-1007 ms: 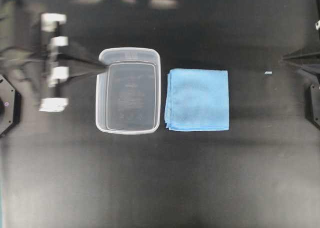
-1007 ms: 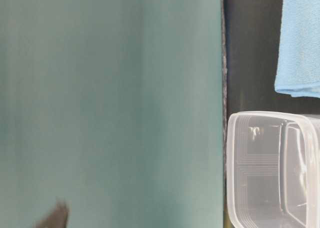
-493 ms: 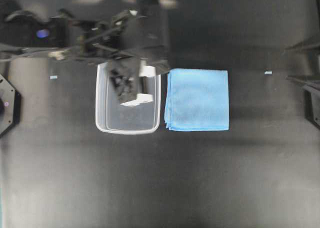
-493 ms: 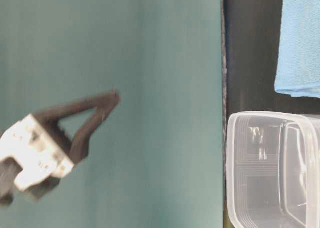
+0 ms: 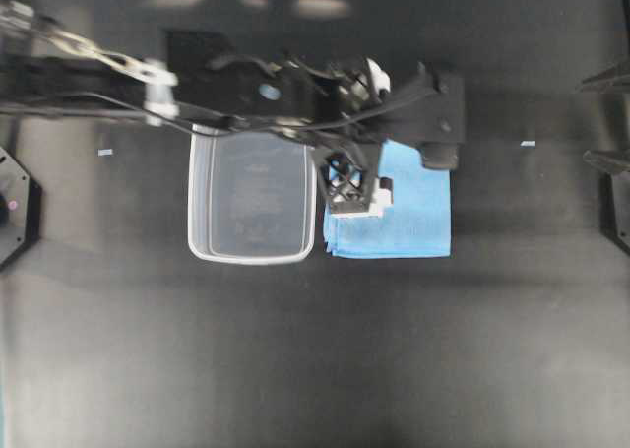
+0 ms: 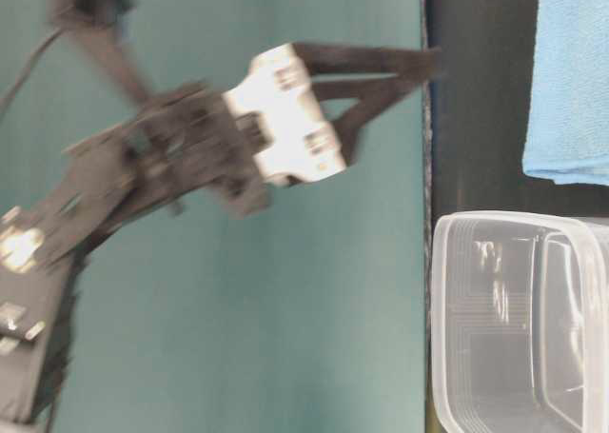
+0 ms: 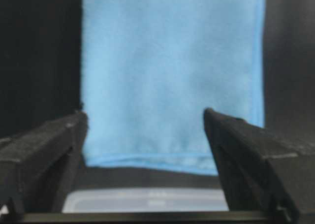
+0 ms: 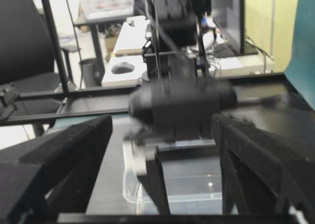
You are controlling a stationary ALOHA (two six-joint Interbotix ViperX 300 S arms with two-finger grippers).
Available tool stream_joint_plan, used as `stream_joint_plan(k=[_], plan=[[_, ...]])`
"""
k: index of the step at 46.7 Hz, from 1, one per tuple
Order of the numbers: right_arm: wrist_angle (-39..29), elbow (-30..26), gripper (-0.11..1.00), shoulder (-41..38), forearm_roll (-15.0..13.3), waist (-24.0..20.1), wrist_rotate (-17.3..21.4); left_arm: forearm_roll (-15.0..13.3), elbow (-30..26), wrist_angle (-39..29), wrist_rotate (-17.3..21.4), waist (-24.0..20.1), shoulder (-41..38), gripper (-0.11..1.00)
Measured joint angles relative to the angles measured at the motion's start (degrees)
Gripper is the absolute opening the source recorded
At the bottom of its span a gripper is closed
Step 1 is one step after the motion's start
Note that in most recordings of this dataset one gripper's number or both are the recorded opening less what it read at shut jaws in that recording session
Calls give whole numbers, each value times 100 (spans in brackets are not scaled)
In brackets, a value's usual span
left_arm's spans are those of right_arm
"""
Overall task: Place the blue towel into the container with the left arm.
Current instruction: 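Lower the left gripper and pinch the blue towel's center, then lift the towel and carry it left over the clear container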
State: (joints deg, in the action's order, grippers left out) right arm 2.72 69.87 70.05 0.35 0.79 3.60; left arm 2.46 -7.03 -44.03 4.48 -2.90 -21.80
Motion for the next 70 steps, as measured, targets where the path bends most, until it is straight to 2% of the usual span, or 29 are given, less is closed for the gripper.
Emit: stream_joint_plan(k=[6,16,33,37,48,50,57,64,70], plan=[[-9,0,79,0,0,9,-9,0,-413,-149,0,9,-624,90],[0,9,79,0,0,0,0,0,-721,-220,0,62,-1213,90],[0,9,78,0,0,9,9,0,-773,-387,-9,123,-1564,86],[0,9,78,9,0,9,9,0,-773,-422,-9,123,-1564,75],[0,35,78,0,0,0,9,0,-809,-580,35,211,-1503,14],[0,35,78,9,0,9,9,0,-817,-598,26,220,-1468,7],[0,35,78,9,0,9,-18,0,-1028,-914,9,176,-1187,6],[9,35,78,44,0,9,-9,0,-1433,-1723,0,211,-571,6],[9,35,78,70,0,0,-9,0,-1494,-2479,-18,255,70,6]])
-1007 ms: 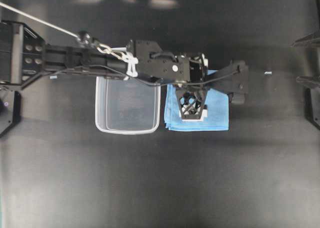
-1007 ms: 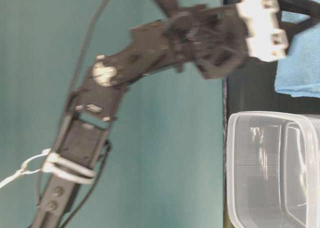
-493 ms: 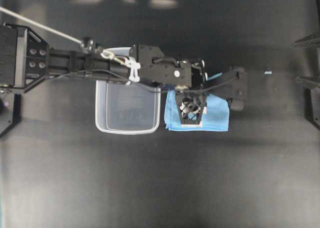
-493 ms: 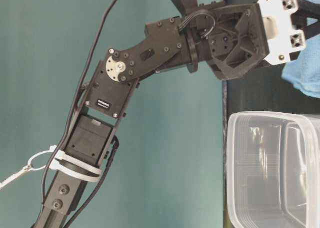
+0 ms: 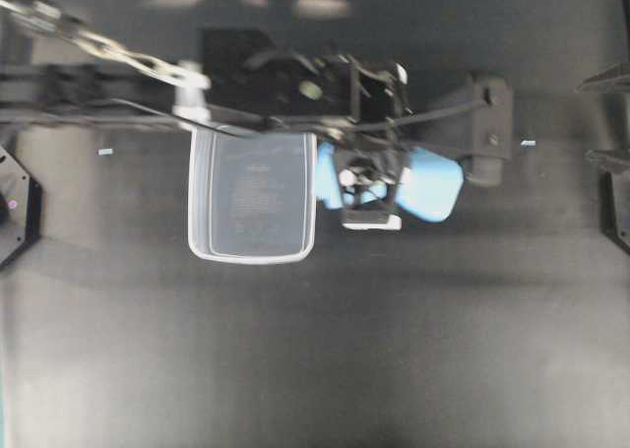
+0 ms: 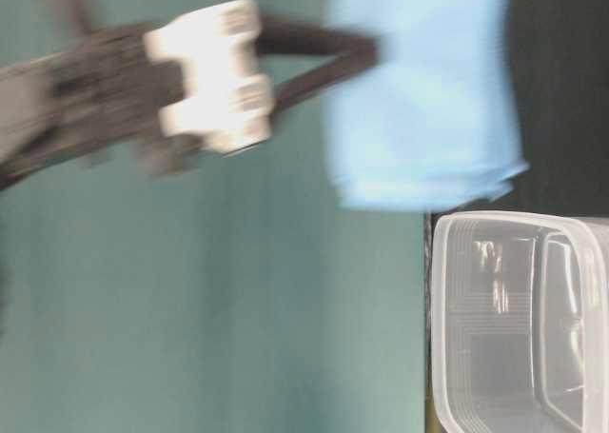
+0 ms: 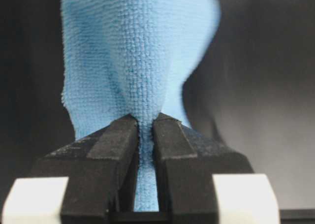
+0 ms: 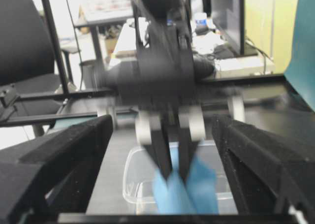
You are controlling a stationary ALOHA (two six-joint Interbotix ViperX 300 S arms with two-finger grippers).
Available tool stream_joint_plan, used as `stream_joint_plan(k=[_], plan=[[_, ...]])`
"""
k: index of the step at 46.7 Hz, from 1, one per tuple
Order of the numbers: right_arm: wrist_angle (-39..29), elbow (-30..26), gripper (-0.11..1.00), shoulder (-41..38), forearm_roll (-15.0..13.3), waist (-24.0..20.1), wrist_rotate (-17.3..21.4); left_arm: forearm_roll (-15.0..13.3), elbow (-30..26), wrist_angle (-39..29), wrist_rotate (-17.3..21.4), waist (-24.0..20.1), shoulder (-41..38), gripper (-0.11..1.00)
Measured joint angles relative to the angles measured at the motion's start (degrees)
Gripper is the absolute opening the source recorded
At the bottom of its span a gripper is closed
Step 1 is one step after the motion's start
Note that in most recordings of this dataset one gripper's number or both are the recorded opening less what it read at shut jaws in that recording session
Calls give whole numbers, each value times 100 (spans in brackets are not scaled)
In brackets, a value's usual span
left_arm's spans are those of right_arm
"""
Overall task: Place the blue towel into the container with the left arm.
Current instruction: 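Lift the towel and carry it left over the clear container, then lower the towel into the container and open the left gripper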
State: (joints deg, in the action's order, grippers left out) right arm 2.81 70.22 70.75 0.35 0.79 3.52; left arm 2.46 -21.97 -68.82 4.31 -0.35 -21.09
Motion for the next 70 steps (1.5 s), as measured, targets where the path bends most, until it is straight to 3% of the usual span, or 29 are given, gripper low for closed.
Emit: stream_joint_plan(k=[6,14,28,41,60,64,70], plan=[[26,0,78,35,0,0,-9,0,378,-369,-9,-9,642,6],[53,18,78,35,0,9,0,-9,1397,-308,-70,-97,1336,6],[62,35,78,35,0,0,9,0,3041,483,-167,-97,2215,6],[62,62,78,35,0,0,9,0,3560,844,-158,-202,2417,6],[62,62,78,35,0,9,9,0,3762,1406,-158,-220,2417,7],[62,62,78,53,0,0,9,0,3762,1415,-158,-220,2399,23],[62,62,78,53,0,9,9,0,3779,1424,-185,-246,2382,65]])
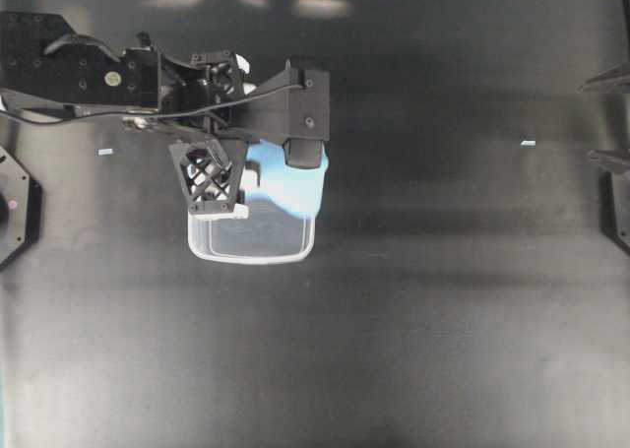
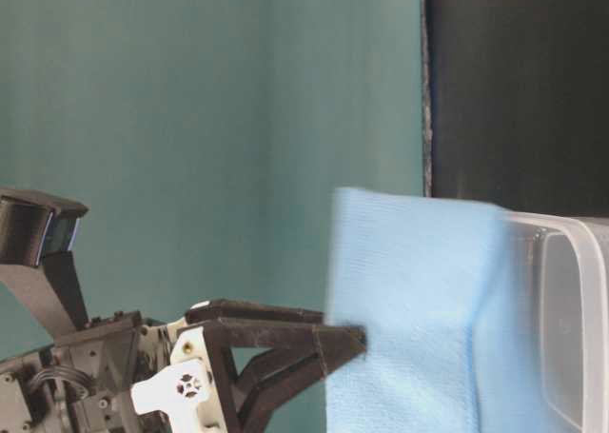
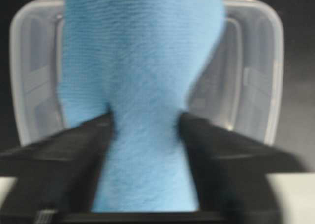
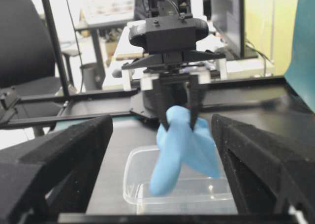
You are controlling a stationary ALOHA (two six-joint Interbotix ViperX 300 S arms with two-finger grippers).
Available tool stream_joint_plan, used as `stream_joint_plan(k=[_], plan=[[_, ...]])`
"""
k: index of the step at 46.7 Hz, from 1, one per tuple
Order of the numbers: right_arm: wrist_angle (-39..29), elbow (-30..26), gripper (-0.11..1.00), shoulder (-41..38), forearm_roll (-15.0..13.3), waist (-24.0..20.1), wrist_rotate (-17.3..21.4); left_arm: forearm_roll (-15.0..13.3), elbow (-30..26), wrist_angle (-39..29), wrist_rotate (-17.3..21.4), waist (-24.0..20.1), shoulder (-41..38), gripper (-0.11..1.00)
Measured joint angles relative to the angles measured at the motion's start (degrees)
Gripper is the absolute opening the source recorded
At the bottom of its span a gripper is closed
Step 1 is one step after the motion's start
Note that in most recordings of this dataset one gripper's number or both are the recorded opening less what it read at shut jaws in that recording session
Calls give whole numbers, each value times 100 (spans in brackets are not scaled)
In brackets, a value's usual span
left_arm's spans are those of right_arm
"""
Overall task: Place the blue towel into the container with the left arm.
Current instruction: 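Lower the towel into the container and open the left gripper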
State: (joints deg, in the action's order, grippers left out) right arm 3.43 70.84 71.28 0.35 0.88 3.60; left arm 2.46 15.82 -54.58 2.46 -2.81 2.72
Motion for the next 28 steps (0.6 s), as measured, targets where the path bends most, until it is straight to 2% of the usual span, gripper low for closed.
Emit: stream_joint_plan(k=[4,7,18,28], plan=[[0,0,78,0,0,0,0,0,26,18,-26,0,0,84],[0,0,78,9,0,0,0,0,53,97,-26,9,0,91],[-18,0,78,97,0,0,0,0,360,457,-158,9,378,89],[-26,0,78,132,0,-9,0,0,1002,1195,-483,9,1723,89]])
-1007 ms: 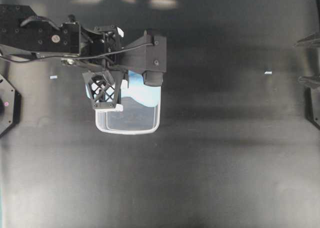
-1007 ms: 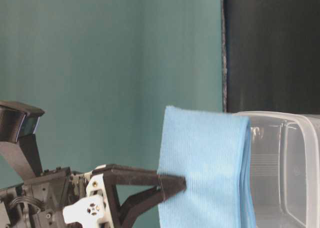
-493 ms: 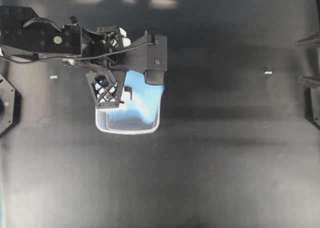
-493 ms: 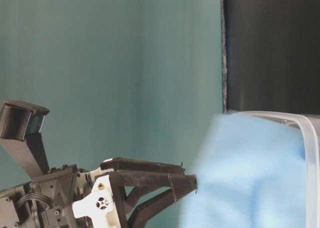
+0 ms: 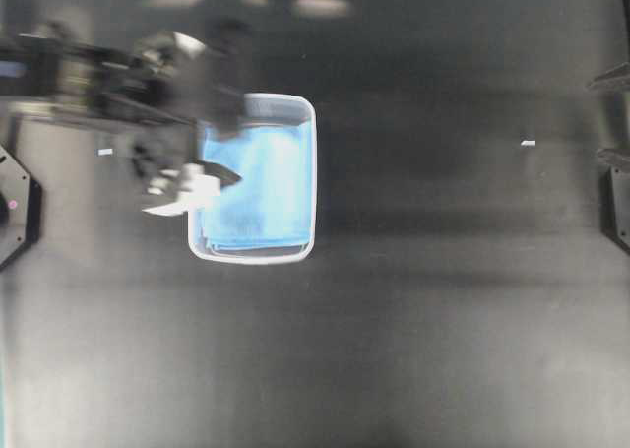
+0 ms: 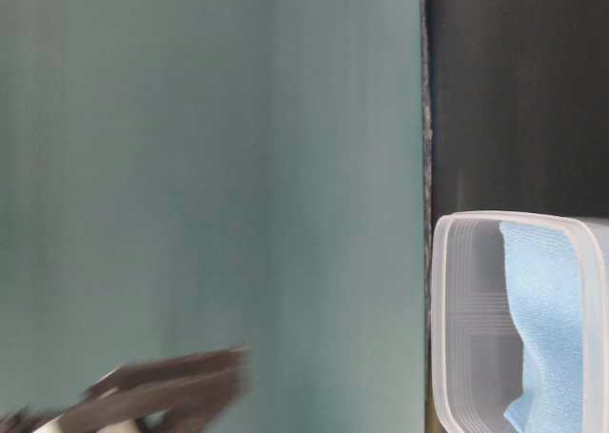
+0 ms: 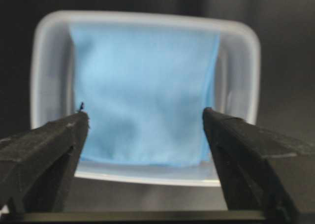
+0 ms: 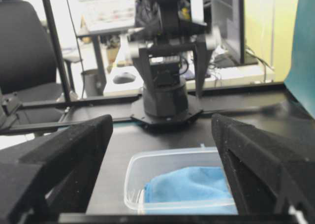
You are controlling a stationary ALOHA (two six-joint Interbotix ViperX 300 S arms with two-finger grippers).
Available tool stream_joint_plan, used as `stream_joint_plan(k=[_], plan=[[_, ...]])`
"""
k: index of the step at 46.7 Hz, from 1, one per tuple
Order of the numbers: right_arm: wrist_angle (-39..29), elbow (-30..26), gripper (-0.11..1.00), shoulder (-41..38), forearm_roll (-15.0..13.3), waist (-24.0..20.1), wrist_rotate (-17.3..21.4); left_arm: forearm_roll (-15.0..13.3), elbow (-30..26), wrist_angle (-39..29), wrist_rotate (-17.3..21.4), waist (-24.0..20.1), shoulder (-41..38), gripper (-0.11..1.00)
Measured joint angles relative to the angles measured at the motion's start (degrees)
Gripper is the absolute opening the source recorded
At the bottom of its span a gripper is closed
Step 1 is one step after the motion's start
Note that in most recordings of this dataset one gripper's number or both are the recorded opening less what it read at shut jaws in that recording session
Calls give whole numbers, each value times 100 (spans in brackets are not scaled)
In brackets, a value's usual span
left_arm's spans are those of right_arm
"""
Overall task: Place the blue towel into the container with the left arm.
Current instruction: 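Lower the towel into the container and open the left gripper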
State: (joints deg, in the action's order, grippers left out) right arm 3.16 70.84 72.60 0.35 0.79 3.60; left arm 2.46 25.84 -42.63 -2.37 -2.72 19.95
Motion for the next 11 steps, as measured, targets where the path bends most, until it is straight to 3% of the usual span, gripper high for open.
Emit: stream_joint_plan(k=[11], plan=[[0,0,78,0,0,0,0,0,1134,1204,-62,18,1424,89]])
